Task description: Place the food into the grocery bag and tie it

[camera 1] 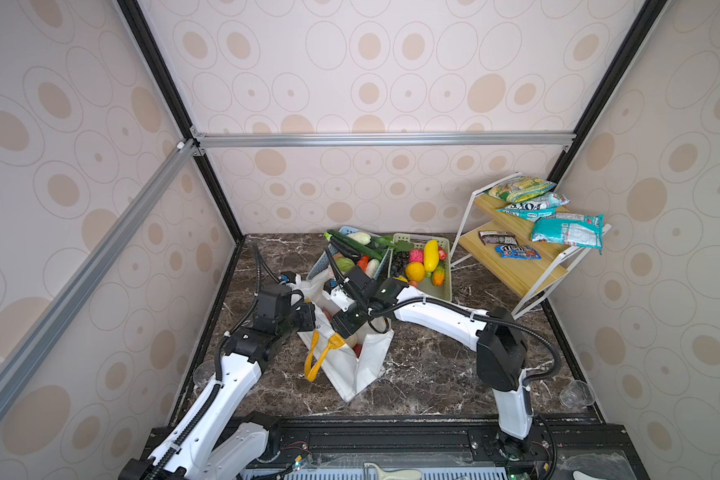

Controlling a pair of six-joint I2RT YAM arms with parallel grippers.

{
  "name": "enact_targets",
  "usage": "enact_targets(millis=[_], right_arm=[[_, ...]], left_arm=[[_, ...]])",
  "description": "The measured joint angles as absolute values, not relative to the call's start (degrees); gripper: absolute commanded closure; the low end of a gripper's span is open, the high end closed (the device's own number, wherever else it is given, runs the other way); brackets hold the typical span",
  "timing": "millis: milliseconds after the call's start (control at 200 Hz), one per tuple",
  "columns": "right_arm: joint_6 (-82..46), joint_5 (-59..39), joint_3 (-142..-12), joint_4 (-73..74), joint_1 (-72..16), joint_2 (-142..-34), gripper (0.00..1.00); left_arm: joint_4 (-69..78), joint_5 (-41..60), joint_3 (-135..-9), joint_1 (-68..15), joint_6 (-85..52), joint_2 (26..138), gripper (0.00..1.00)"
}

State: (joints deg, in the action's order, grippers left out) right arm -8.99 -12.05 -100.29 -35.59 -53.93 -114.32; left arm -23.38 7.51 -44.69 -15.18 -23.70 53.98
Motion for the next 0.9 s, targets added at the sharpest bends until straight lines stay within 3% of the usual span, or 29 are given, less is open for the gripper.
enact_targets(millis=[560, 770, 900], right_arm=[[-13.8, -4.0, -95.7, -35.9, -50.7, -98.2, 0.41], [-16.0, 0.8, -92.8, -38.4, -45.4, -98.1, 0.46], [-16.5, 1.8, -91.5, -39.3, -44.2, -99.0, 0.54]], left_arm=[[-24.5, 7.1, -44.7, -15.2, -23.7, 53.0, 1.00], [-24.5, 7.1, -44.7, -15.2, -23.7, 53.0, 1.00], [-24.5, 7.1, -44.7, -15.2, -23.7, 53.0, 1.00]])
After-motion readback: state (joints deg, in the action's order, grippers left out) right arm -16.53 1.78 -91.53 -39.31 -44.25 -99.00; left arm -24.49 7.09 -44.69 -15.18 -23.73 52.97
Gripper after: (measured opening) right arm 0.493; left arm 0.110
